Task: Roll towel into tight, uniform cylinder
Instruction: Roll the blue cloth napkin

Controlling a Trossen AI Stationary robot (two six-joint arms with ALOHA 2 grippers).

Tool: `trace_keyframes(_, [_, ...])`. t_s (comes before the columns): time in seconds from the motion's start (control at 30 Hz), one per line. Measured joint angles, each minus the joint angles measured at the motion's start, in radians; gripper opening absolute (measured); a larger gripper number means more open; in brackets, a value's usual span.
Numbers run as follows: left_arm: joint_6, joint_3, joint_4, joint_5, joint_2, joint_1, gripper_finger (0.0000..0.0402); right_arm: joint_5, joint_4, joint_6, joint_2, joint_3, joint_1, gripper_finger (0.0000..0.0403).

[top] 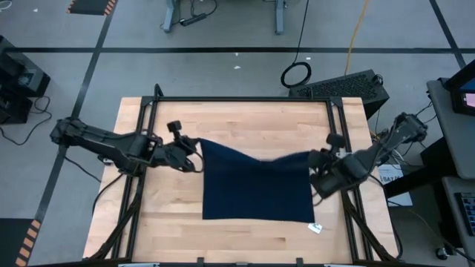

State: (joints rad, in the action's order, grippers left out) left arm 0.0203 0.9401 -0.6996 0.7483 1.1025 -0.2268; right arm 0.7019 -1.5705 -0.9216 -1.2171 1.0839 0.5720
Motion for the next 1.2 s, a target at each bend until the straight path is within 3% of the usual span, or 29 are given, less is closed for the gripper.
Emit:
trace_keyframes(0.2, [0.106, 0.000, -0.052, -0.072, -0.094, -0.022, 0.0004, 0.006, 0.079, 0.136, 0.022, 0.000, -0.113, 0.0000])
trace_keyframes(0.43, [0.227, 0.000, -0.052, -0.199, -0.105, -0.117, 0.0004, -0.063, 0.138, 0.193, 0.014, 0.000, -0.128, 0.0000])
trace_keyframes(0.9, [0.347, 0.000, -0.034, -0.217, -0.068, -0.297, 0.0004, -0.302, 0.151, 0.121, 0.014, 0.000, -0.041, 0.0000])
trace_keyframes(1.2, [0.341, 0.000, 0.060, -0.274, -0.055, -0.345, 0.0004, -0.374, 0.157, 0.066, 0.014, 0.000, 0.017, 0.0000])
